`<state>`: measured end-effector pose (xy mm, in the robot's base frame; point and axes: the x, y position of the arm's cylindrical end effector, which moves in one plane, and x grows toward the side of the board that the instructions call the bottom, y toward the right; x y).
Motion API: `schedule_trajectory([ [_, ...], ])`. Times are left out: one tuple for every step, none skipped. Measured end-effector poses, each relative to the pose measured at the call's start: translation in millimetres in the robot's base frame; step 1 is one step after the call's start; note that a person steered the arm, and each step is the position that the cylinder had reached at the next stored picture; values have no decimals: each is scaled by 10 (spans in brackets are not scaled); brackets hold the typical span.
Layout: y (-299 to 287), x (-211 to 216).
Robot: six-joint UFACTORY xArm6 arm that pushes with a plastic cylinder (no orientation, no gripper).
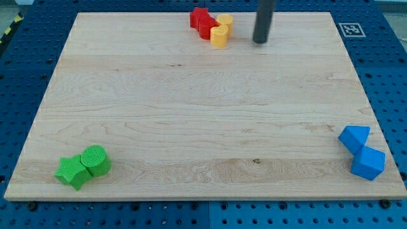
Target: Point your arm towards the blue cube
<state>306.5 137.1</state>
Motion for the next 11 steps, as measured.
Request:
schedule_trajectory([
  [509,505],
  [1151,934],
  [1785,1451],
  [2059,2093],
  [2005,2692],
  [1734,3102],
  [1657,3103],
  [1655,3103],
  [1567,3102],
  [1435,3099],
  [1311,3047],
])
